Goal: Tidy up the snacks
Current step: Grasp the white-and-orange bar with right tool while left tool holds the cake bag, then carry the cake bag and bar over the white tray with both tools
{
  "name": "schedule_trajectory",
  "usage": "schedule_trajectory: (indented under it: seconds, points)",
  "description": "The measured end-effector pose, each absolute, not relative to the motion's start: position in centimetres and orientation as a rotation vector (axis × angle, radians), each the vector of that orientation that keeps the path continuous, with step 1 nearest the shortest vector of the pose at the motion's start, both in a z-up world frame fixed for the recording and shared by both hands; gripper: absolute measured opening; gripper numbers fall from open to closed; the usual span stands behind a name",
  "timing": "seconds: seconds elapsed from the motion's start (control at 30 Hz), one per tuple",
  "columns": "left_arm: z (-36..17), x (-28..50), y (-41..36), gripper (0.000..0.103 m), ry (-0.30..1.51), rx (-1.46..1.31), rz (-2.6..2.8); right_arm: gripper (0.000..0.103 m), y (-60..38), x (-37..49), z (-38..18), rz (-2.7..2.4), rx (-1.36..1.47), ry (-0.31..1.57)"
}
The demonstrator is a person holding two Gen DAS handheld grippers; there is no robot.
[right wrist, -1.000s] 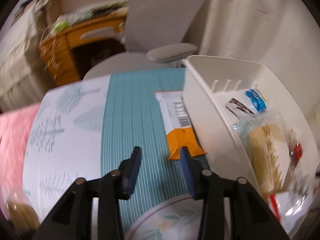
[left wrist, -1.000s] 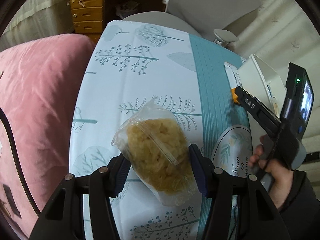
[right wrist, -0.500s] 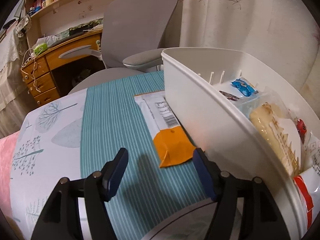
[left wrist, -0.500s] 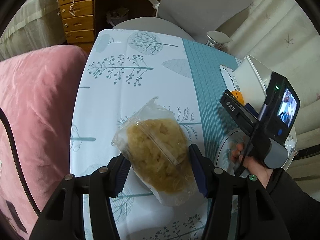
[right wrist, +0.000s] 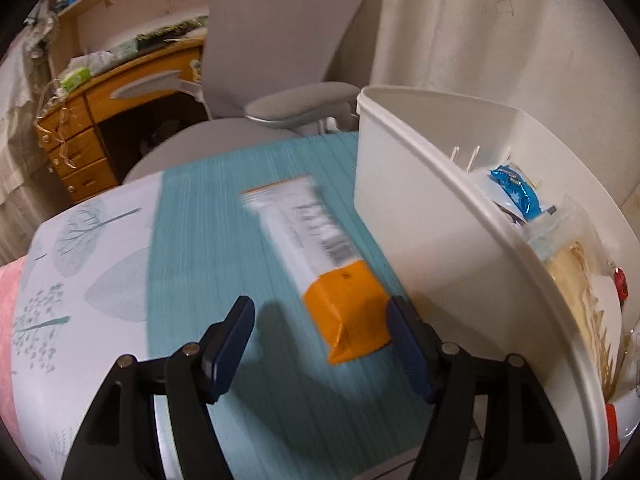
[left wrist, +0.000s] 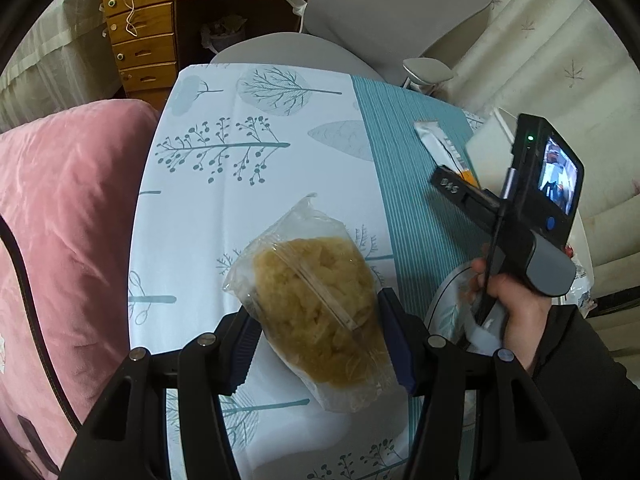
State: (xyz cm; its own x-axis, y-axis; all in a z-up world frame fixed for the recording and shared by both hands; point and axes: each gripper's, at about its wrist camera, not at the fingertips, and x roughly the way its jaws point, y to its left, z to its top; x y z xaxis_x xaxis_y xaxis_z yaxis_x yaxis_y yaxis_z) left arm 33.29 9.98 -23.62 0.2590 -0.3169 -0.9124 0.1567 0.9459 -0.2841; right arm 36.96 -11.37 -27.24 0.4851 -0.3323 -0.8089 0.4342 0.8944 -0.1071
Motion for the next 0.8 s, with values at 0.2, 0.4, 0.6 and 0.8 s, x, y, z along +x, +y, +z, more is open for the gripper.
schedule_trajectory:
  seconds: [0.2, 0.4, 0.6, 0.8]
  points:
    - [-24.0, 33.4, 9.6, 0.056, 1.284, -0.147, -0.326, 0.067, -13.5, 37.7, -27.5, -0.440, 0.137, 0.978]
    - [-23.7, 33.2, 9.1, 0.056, 1.282, -0.135, -0.341, 0.067, -13.1, 38.4, -27.8, -0.377, 0.072, 0.987]
    - [-23.1, 33.0, 9.3, 0.056, 1.276, -0.143, -0.337, 0.044, -13.4, 39.1, -27.5, -0.301, 0.089, 1.017]
    - [-21.2, 31.9, 9.4, 0.056, 1.244, -0.138, -0.359, 0.038, -12.4, 37.6, -27.2, -0.354, 0.079, 1.094]
